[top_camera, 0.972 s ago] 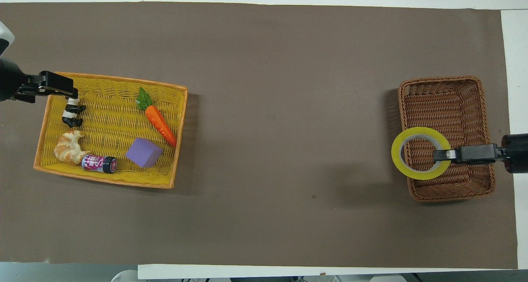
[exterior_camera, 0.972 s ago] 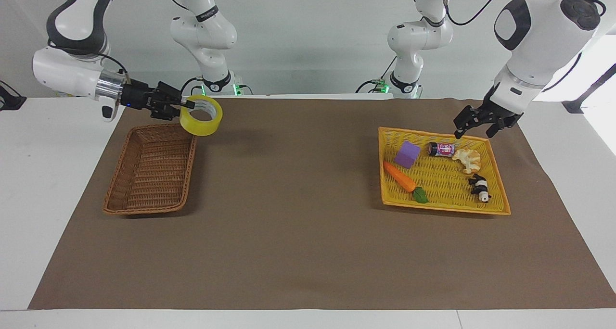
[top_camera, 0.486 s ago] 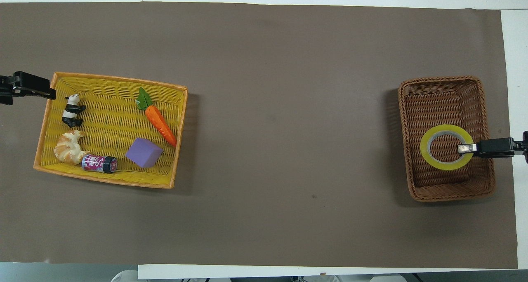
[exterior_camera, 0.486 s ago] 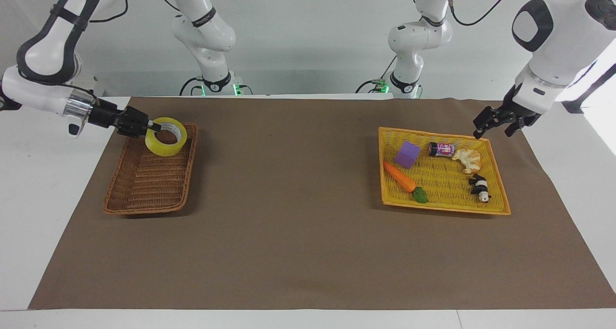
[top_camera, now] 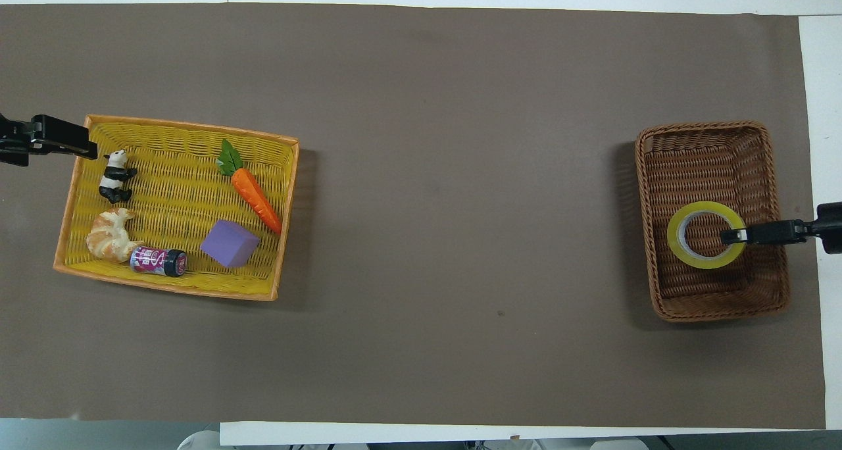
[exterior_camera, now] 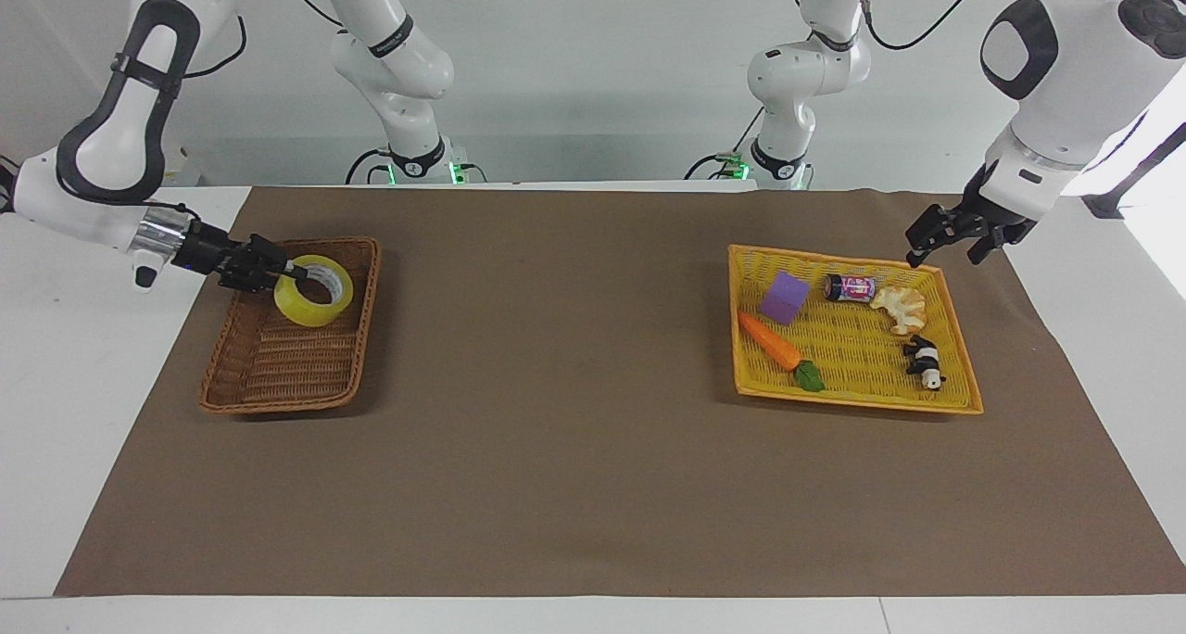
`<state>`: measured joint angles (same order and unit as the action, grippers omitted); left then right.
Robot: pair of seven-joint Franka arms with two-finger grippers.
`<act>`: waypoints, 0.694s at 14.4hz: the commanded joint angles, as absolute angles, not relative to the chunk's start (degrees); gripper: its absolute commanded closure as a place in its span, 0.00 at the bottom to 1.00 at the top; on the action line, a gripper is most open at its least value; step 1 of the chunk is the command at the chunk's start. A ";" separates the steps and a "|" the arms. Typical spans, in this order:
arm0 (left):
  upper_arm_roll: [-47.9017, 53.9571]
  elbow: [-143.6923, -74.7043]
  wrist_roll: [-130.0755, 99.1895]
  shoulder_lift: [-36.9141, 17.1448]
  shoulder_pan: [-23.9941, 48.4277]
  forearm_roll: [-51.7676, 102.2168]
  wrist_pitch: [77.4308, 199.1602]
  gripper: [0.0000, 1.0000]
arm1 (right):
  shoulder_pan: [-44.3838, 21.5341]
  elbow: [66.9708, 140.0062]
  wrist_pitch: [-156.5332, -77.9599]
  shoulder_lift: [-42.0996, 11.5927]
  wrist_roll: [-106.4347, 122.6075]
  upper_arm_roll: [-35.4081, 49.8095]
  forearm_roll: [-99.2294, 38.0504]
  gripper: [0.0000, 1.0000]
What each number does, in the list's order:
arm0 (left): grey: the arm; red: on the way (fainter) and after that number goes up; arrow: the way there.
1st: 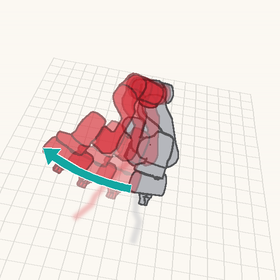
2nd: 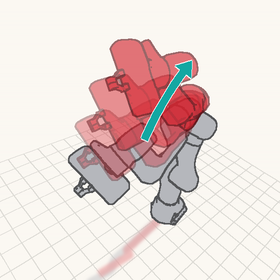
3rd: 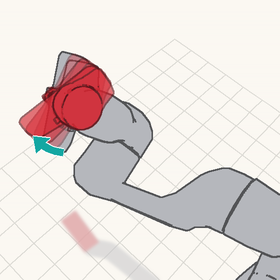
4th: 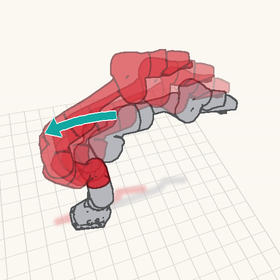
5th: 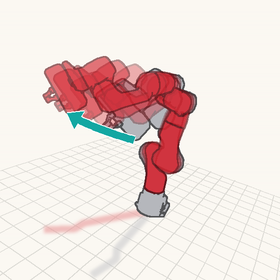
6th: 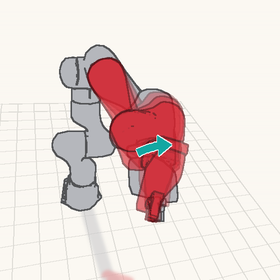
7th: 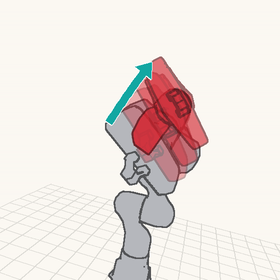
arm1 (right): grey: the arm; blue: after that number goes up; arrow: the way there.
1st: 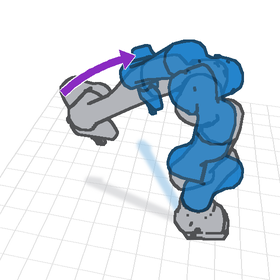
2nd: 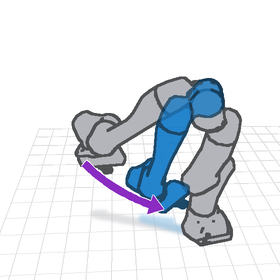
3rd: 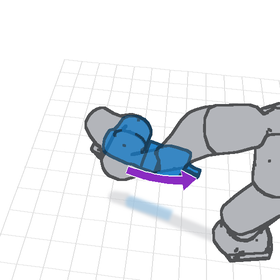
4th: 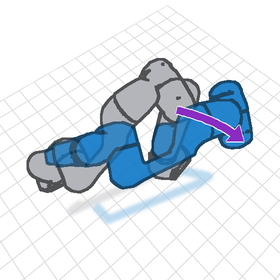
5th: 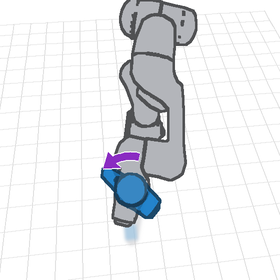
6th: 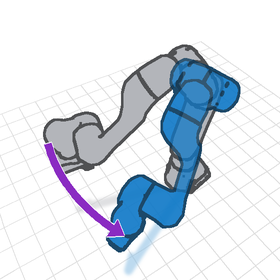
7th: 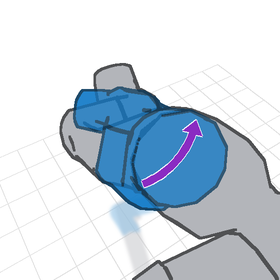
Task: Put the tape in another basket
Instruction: 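Lower the tape into the wicker basket and open the right gripper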
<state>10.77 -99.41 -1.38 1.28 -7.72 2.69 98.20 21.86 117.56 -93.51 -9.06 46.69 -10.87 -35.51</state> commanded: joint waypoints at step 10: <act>10.81 -97.38 -0.35 1.41 -8.43 1.67 94.13 0.00 | 23.03 116.55 -92.47 -8.61 47.64 -10.72 -34.28 0.00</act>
<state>10.94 -98.58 -0.95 1.45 -8.44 2.56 95.88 22.18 117.22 -93.54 -9.01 46.81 -11.05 -34.82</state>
